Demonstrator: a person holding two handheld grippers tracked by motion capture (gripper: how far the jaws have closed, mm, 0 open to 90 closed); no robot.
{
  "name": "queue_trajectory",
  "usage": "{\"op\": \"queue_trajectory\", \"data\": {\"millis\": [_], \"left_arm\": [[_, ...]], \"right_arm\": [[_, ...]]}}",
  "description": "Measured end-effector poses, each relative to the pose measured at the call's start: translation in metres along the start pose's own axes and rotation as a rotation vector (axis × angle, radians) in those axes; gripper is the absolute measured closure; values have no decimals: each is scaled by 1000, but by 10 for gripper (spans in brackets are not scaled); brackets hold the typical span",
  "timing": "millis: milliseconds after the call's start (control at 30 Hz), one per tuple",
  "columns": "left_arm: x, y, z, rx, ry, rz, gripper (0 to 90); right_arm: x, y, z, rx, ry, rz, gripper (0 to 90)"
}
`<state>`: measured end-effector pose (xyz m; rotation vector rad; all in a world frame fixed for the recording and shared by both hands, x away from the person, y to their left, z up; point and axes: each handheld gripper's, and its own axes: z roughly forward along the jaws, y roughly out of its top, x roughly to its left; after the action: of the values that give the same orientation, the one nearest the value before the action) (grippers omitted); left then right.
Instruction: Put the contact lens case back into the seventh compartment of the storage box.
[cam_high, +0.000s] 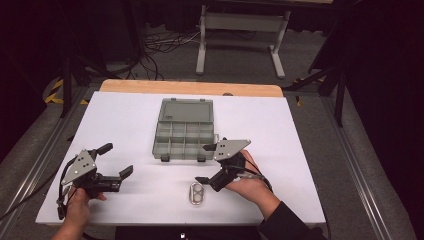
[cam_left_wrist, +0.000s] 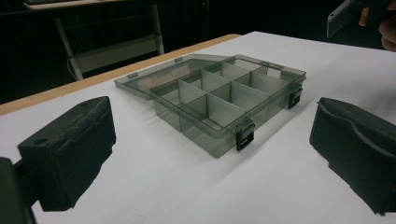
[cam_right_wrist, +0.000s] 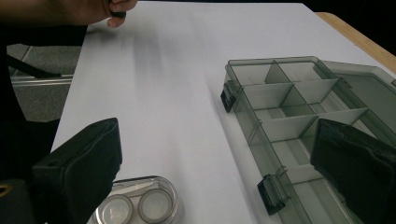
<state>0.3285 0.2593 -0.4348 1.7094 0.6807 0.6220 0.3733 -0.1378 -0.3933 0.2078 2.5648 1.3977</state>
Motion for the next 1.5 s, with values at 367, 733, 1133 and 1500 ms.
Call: {"op": "queue_trajectory", "data": {"millis": [367, 733, 1133, 1500], "left_arm": [[-1, 0, 1, -1, 1, 0, 12], [-1, 0, 0, 1, 4, 0, 12], [-1, 0, 1, 0, 3, 0, 12], [0, -1, 1, 0, 3, 4, 12]], "right_arm": [[5, 2, 8, 100, 46, -32, 42], [12, 3, 20, 183, 103, -63, 53], [19, 3, 29, 273, 143, -86, 65], [24, 1, 36, 334, 182, -95, 79]]}}
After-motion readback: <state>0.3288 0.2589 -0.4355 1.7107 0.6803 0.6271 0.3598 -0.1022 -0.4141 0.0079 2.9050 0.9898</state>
